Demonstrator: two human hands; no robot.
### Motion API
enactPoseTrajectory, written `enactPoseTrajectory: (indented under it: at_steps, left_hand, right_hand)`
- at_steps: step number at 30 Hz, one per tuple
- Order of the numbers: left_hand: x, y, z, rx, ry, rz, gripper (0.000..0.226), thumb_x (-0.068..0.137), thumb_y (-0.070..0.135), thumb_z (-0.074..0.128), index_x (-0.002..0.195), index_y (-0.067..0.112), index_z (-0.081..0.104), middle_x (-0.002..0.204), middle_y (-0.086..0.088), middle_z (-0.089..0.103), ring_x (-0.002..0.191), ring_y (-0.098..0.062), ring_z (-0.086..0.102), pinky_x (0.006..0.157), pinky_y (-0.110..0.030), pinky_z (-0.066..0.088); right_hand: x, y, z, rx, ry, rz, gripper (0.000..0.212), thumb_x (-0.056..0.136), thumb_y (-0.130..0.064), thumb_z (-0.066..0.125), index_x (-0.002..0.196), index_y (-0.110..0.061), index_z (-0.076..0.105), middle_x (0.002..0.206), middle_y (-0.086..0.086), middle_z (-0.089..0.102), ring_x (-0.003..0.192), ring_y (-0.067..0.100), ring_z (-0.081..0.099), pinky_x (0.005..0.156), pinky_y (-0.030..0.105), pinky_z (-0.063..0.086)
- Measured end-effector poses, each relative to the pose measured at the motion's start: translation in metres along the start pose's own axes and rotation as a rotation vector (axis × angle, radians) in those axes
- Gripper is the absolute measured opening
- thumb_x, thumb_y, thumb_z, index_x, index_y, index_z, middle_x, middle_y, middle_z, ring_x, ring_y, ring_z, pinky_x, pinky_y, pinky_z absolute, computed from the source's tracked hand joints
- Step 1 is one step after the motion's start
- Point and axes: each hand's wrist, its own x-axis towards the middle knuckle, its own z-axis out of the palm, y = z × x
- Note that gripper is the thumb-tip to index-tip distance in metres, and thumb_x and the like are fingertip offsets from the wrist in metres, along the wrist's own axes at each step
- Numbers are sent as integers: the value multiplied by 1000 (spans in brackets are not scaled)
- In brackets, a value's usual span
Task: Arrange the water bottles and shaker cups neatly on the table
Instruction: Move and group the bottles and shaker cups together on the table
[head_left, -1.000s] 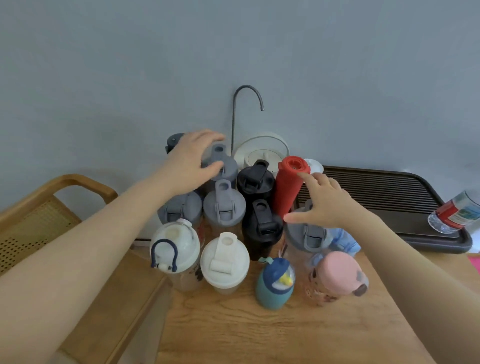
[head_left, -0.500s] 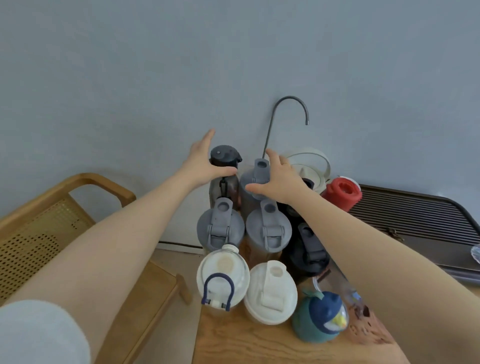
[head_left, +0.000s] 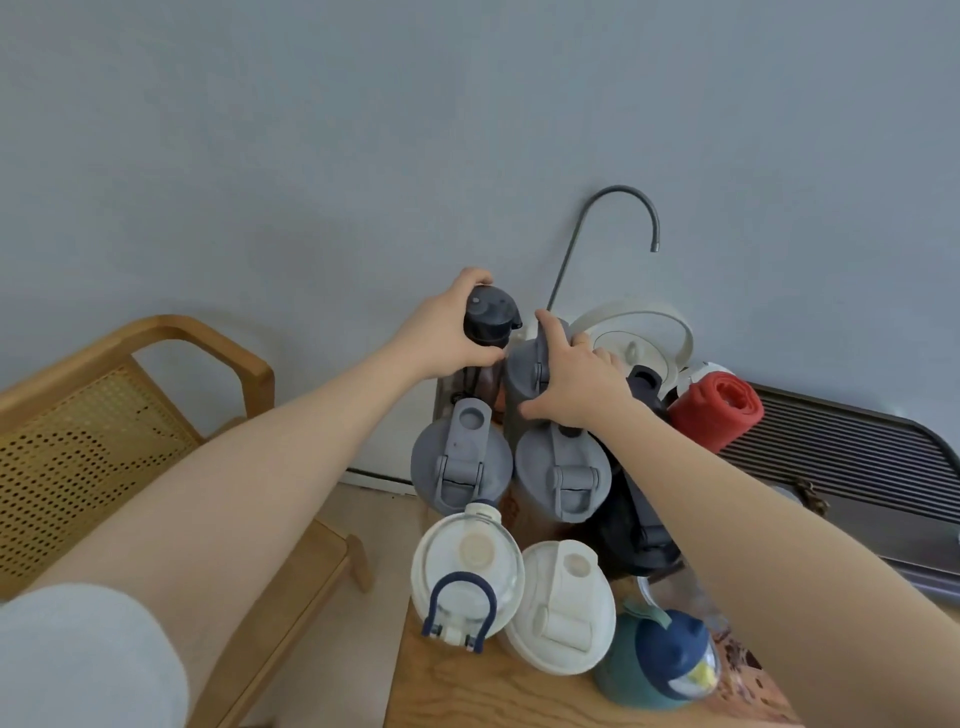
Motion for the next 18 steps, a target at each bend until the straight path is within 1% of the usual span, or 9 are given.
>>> enactPoseTrajectory:
  at_steps: [3,6,8,9,12,14,15,18]
  left_hand:
    - [-1,-3,-3,-25,-32,-24,78,71,18,77,134,19,31,123,0,50,98,-13,48,80,-18,34]
    - [-3,-6,-3,-61,-1,-63,68,72,21,77,127,17,37,111,4,52,96,-13,51,76,-17,35]
    - [-4,-7,1,-86,40,-66,62,71,24,78,121,14,42,109,2,55,98,-16,53,73,-15,35]
    - [-4,-8,3,-90,67,-68,62,70,25,79,120,13,43,111,0,58,99,-17,54,73,-18,37]
    - [-4,-11,8,-45,175,-108,65,68,33,80,117,13,43,117,-3,60,103,-23,57,82,-33,47]
    - [-4,-14,9,-20,191,-119,67,67,38,79,117,14,42,117,-3,60,105,-26,57,84,-40,49]
    - [-4,-14,8,-32,172,-111,68,67,37,79,118,14,42,118,-3,60,106,-26,56,85,-39,49]
    - [-5,-13,6,-104,91,-82,68,68,31,80,122,13,42,122,-4,58,109,-23,55,86,-30,45]
  right_hand:
    - [1,2,0,14,-17,-10,106,70,-50,69,146,-31,-3,135,22,40,119,42,45,104,49,32]
    - [-2,2,-1,35,-23,-13,105,70,-57,67,146,-32,-1,133,22,42,118,41,47,101,48,37]
    - [-3,1,-1,90,-12,9,101,69,-59,66,144,-33,4,130,21,44,115,41,49,97,48,42]
    - [-3,1,-2,120,-13,31,100,68,-60,66,144,-33,5,129,21,45,114,41,49,95,49,44]
    - [-4,-3,4,161,26,90,98,68,-61,65,142,-32,8,129,20,45,112,40,51,94,51,44]
    - [-6,-6,7,171,80,105,98,68,-60,65,143,-31,9,128,20,45,113,42,50,96,51,42]
    - [-6,-7,8,172,101,107,97,69,-60,65,143,-30,9,128,20,45,114,42,49,98,51,40]
    - [-9,-9,10,173,139,118,98,72,-59,64,145,-26,8,130,20,44,116,43,47,102,49,35]
